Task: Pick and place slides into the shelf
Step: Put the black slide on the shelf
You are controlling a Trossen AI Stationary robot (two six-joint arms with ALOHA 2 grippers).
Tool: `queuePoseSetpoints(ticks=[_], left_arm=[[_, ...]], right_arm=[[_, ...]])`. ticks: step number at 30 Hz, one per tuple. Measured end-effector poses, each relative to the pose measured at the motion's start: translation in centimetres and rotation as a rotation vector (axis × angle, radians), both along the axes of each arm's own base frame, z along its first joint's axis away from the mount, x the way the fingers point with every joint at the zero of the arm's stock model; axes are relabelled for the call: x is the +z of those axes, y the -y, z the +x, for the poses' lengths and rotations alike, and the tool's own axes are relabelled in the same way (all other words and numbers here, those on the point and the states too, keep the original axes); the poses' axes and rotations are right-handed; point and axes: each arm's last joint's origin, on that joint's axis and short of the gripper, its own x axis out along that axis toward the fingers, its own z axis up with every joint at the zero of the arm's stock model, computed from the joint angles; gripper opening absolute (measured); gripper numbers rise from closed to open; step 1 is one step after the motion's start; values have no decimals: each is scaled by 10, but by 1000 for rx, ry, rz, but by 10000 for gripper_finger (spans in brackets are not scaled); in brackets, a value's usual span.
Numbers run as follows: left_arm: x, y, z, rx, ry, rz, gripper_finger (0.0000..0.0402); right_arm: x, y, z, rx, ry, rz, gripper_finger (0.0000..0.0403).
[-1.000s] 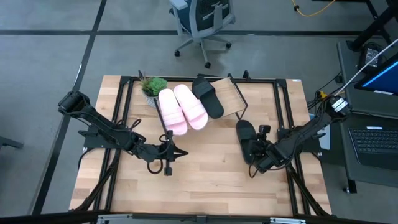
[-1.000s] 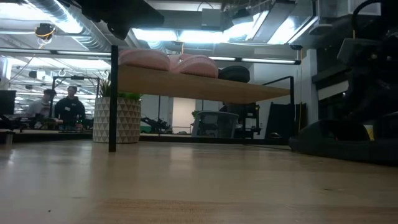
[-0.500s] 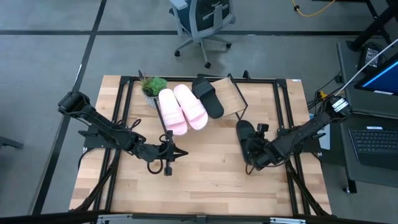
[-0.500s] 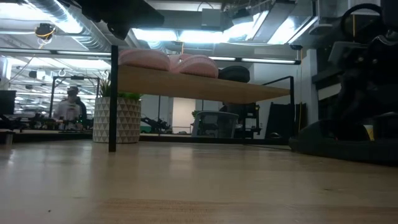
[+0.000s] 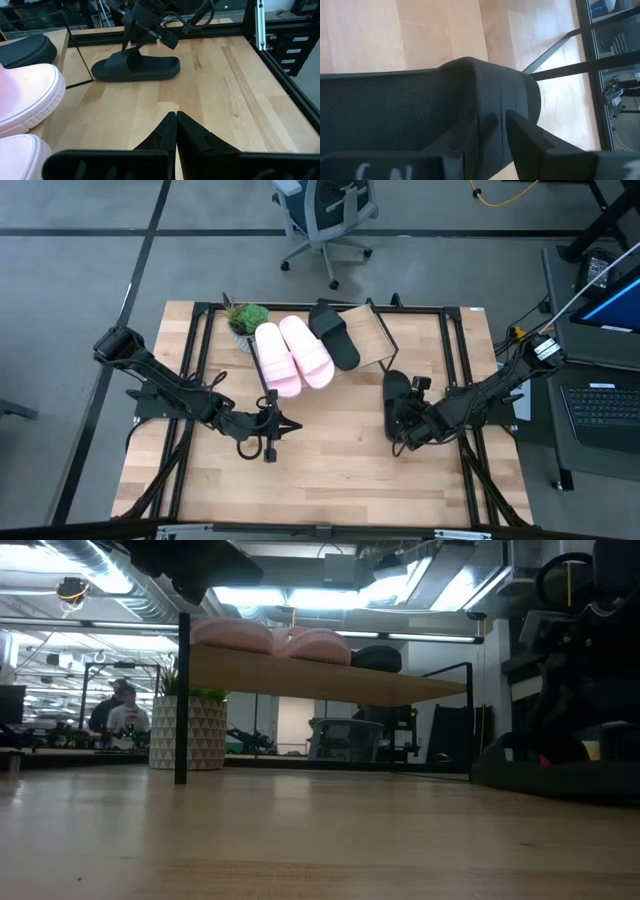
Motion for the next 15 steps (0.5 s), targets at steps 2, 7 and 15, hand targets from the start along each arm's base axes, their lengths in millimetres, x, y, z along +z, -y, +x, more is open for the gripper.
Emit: queuePoseSetpoints(ticks=[2,7,15], left_arm=[[0,0,0,0,0,0,4],[0,0,0,0,-1,0,4],[0,0,0,0,-1,0,4]], right_arm=[[0,0,0,-1,2,1,104],[0,0,0,-1,1,14,104],[-1,-1,1,-2,-12,44,104]])
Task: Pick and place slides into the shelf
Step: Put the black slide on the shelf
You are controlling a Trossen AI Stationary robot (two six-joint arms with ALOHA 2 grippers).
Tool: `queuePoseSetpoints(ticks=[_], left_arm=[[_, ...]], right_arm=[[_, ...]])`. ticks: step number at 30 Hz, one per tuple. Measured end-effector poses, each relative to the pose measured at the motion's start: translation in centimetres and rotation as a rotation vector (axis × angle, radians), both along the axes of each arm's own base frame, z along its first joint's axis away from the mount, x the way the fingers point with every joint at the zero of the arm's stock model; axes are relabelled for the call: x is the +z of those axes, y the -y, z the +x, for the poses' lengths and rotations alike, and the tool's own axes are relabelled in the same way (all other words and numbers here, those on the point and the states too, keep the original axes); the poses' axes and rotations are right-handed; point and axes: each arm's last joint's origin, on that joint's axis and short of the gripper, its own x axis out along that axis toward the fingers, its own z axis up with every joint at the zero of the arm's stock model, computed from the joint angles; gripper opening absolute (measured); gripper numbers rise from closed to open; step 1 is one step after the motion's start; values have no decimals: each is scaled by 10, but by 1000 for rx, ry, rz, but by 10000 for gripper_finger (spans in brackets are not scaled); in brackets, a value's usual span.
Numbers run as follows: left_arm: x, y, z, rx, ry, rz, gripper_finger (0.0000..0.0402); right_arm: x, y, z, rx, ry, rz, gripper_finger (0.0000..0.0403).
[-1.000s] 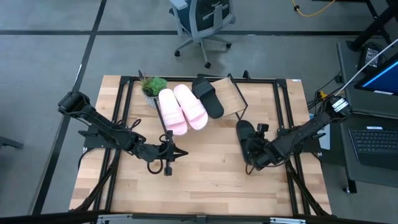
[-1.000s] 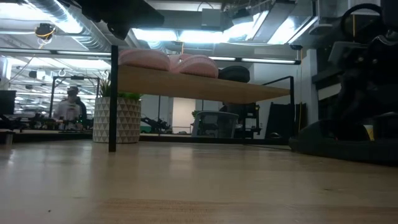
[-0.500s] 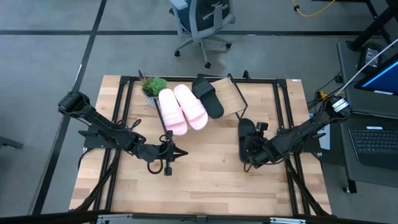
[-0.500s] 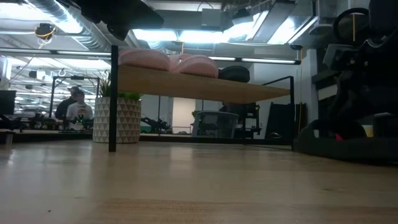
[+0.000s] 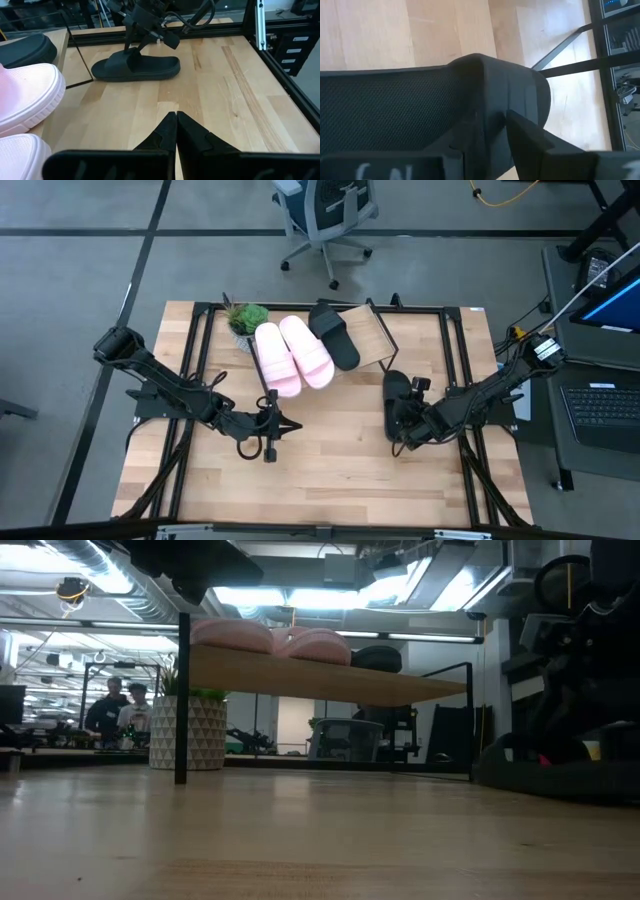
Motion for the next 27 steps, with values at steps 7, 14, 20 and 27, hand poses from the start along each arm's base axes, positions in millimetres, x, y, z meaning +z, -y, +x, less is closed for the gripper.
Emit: queuePoseSetpoints(ticks=[7,14,20,27], left_arm=[[0,0,0,0,-2,1,4],[0,0,0,0,-3,2,4],[0,0,0,0,-3,2,4],[0,0,0,0,-3,1,4]], right_arm=[[0,0,0,-1,0,-1,104],[0,1,0,-6,14,-19,103],[0,5,2,-32,16,-20,84],[1,9,4,-57,18,-20,36]])
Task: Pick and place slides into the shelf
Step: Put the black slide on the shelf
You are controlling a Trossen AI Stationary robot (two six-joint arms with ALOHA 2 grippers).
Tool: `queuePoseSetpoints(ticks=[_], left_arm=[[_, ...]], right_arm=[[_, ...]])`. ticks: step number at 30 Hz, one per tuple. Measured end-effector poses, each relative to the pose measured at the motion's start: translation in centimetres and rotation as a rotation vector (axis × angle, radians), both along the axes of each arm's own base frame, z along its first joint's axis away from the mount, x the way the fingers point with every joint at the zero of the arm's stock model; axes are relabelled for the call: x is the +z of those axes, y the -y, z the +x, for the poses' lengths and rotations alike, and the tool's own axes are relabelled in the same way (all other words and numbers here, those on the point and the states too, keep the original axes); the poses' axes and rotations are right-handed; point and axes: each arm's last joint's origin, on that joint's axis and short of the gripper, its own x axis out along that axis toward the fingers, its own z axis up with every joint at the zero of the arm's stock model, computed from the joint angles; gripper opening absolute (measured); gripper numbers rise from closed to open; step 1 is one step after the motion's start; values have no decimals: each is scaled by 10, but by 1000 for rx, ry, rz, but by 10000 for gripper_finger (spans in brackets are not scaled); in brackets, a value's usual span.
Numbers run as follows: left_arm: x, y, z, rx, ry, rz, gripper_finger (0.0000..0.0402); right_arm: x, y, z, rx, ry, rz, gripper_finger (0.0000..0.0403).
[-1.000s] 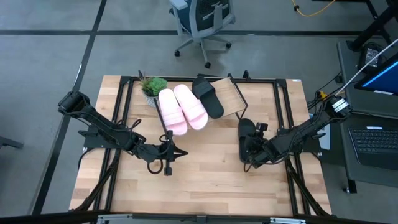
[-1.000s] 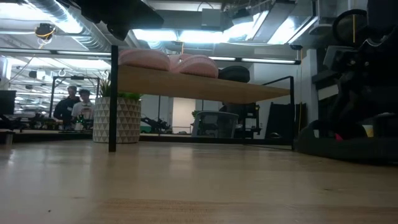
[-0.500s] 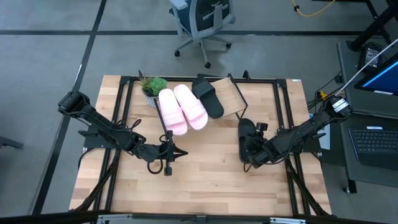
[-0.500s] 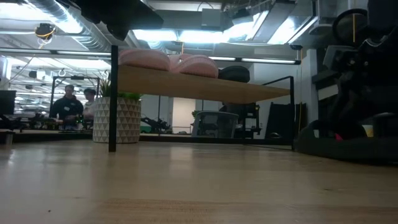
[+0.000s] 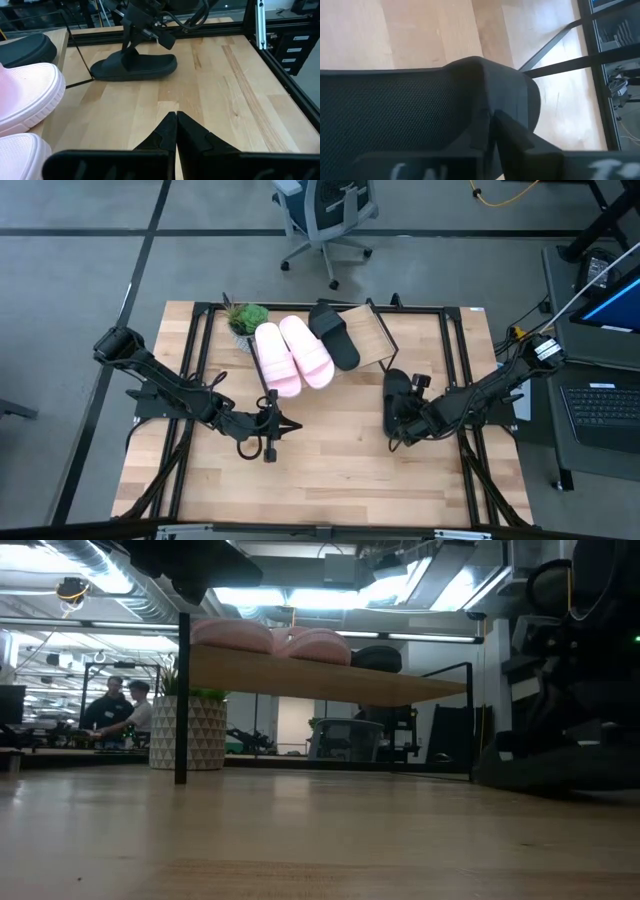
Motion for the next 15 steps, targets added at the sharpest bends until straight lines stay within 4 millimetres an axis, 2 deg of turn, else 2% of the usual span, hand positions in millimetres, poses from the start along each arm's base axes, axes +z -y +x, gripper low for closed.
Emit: queuePoseSetpoints(ticks=[4,15], left_arm=[[0,0,0,0,0,0,4],[0,0,0,0,0,0,4]], right_arm=[[0,0,0,0,-5,8,11],[0,0,0,13,-20,15,9]])
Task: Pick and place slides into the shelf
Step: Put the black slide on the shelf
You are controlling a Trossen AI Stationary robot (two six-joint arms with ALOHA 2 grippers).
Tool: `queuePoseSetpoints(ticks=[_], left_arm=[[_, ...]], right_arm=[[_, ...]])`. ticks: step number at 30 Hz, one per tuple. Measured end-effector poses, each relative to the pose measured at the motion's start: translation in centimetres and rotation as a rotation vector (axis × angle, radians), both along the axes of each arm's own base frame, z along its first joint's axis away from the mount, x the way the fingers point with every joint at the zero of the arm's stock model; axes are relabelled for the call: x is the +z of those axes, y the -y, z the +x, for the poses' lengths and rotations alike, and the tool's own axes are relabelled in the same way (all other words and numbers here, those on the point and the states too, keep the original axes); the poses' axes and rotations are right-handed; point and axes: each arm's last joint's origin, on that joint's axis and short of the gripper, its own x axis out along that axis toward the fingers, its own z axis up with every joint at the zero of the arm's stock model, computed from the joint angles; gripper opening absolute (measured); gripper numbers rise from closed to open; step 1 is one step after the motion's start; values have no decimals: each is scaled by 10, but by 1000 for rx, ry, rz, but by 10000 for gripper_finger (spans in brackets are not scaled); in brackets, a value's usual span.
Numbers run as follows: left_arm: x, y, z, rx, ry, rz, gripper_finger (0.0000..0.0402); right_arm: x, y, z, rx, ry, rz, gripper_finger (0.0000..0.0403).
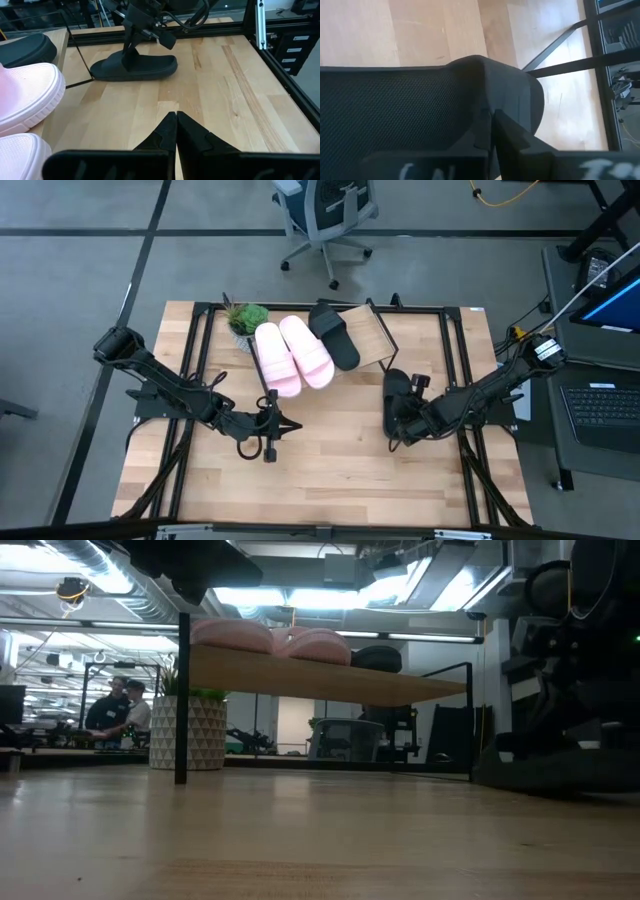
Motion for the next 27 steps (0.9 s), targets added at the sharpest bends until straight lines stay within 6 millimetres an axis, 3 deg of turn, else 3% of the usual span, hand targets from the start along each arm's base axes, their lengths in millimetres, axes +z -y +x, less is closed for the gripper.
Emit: queuePoseSetpoints(ticks=[5,15,27], left_arm=[[0,0,0,0,0,0,4],[0,0,0,0,1,-1,4],[0,0,0,1,1,-3,4]], right_arm=[[9,-2,5,34,-23,-7,9],[44,-9,13,59,-69,-56,8],[105,-33,17,167,-26,-94,8]])
